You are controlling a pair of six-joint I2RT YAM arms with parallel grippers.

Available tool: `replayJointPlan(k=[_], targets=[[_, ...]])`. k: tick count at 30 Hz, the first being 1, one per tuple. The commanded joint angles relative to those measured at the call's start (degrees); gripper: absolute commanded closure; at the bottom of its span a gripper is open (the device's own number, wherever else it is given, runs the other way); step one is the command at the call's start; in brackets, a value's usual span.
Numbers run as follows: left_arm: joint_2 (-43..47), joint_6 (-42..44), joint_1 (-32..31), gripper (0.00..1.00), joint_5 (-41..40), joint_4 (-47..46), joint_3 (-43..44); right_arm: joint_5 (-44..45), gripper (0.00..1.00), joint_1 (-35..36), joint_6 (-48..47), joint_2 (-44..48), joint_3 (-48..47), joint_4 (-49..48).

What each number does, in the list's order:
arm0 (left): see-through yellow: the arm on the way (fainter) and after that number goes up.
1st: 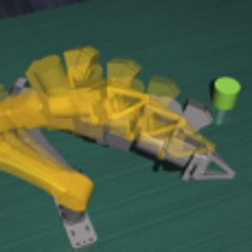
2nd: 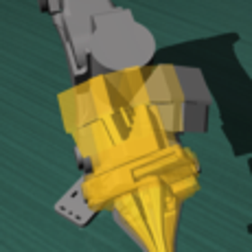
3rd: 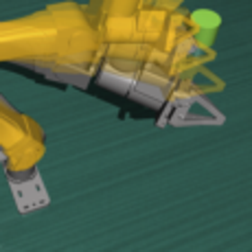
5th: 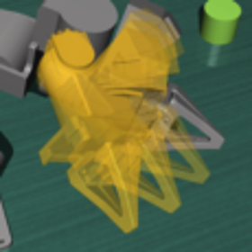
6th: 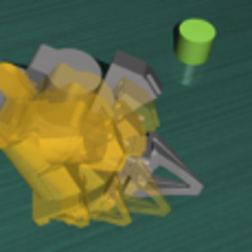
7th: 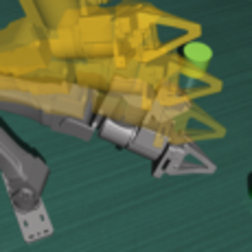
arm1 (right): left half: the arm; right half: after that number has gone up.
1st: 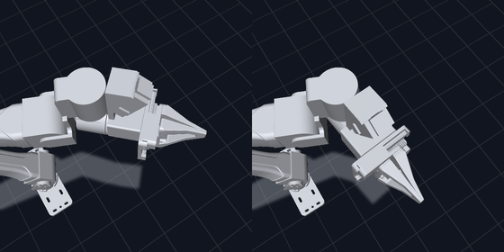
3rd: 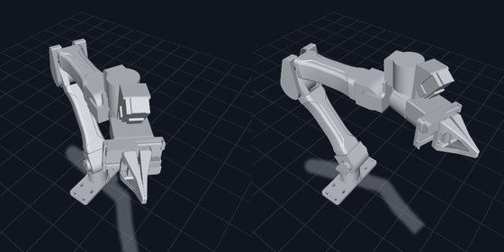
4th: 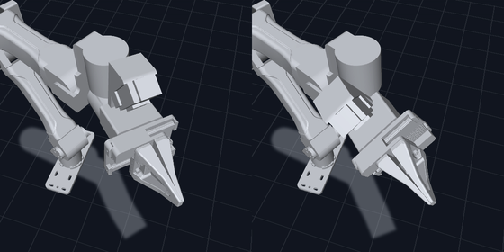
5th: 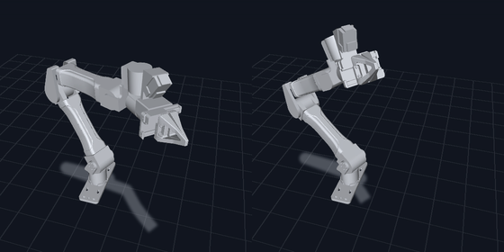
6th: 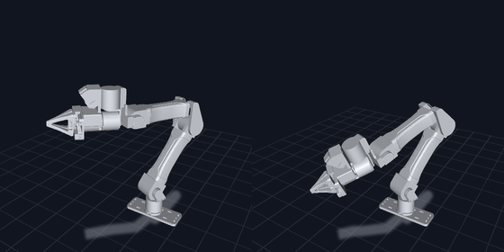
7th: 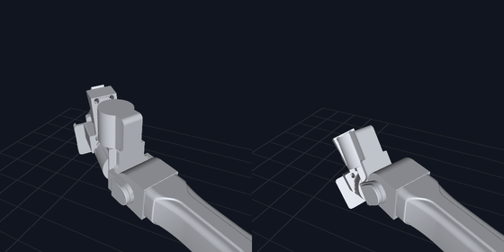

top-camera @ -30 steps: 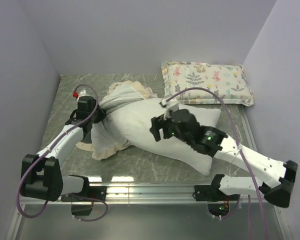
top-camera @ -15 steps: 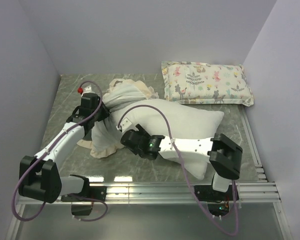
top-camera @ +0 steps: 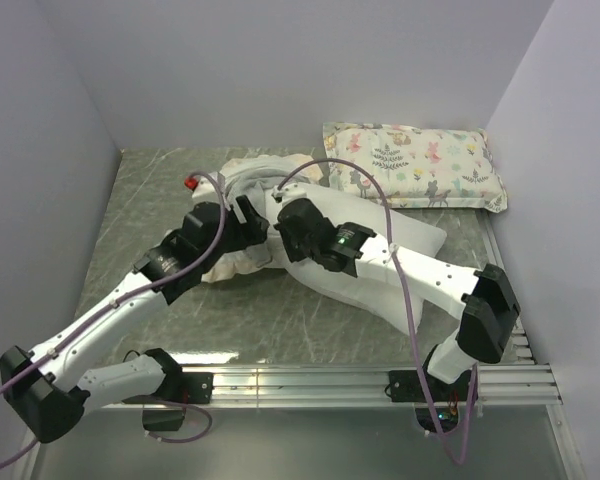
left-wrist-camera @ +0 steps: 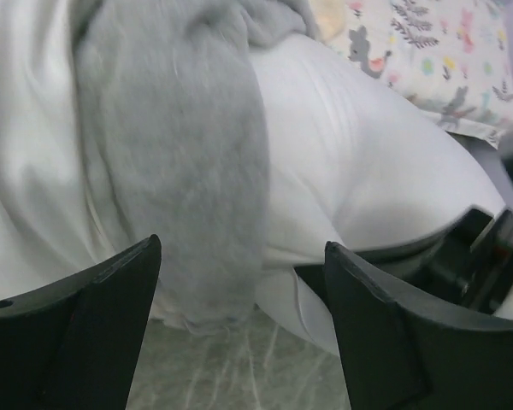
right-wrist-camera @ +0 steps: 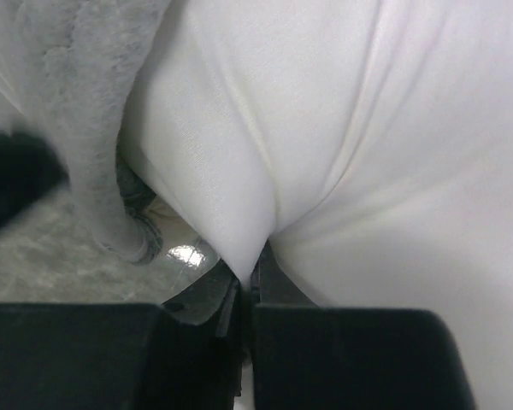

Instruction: Remove the pillowcase from the pillow

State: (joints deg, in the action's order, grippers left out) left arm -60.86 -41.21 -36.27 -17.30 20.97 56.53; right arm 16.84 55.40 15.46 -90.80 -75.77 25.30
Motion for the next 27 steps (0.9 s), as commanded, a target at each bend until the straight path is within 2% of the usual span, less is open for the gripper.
replayJointPlan(k=[1,7,9,10,11,12,13,14,17,21,25,27], targets=[[1.54,-5.45,-6.33,0.18,-8.62,0.74,-2.99,-3.65,1.0,-0.29,2.38,4.14,-4.65,-0.17],[-3.46,-9.15,-8.46,0.19,-16.17,1.69,-4.42,-4.98,1.0,-0.55,2.64,7.65,-6.32,1.33],[-4.61,-10.81,-8.46,0.26,-21.34,4.24,-3.37,-3.66,1.0,-0.55,2.55,9.93,-6.32,2.73],[-5.05,-11.17,-8.46,0.33,-23.02,6.95,-2.4,-2.79,1.0,-0.99,2.47,10.82,-6.5,3.35],[-5.06,-11.95,-8.46,0.45,-24.52,8.02,-2.04,-2.52,1.0,-1.43,2.47,12.56,-6.59,3.87],[-4.71,-12.48,-8.38,0.53,-27.15,9.08,-1.95,-2.25,1.0,-1.87,2.38,13.63,-6.59,4.84],[-3.4,-12.84,-8.12,0.65,-27.96,9.78,-2.13,-1.9,1.0,-3.0,2.38,14.59,-6.59,5.2],[-2.52,-13.28,-7.77,0.8,-28.57,10.31,-2.39,-1.55,1.0,-3.62,2.29,16.6,-6.59,5.46],[1.35,-12.75,-4.78,0.93,-29.02,10.66,-3.62,-1.29,1.0,-6.35,2.38,19.25,-6.94,6.95],[4.17,-10.56,2.94,0.98,-25.87,9.27,-5.02,-1.9,1.0,-9.16,2.11,23.73,-7.2,8.8],[5.84,-7.48,16.46,1.0,-16.64,2.24,-9.68,-2.78,1.0,-10.75,2.2,27.69,-6.5,9.33],[3.84,-7.13,20.25,1.0,-12.94,0.13,-10.13,-2.25,1.0,-11.19,2.12,29.01,-6.5,10.2]])
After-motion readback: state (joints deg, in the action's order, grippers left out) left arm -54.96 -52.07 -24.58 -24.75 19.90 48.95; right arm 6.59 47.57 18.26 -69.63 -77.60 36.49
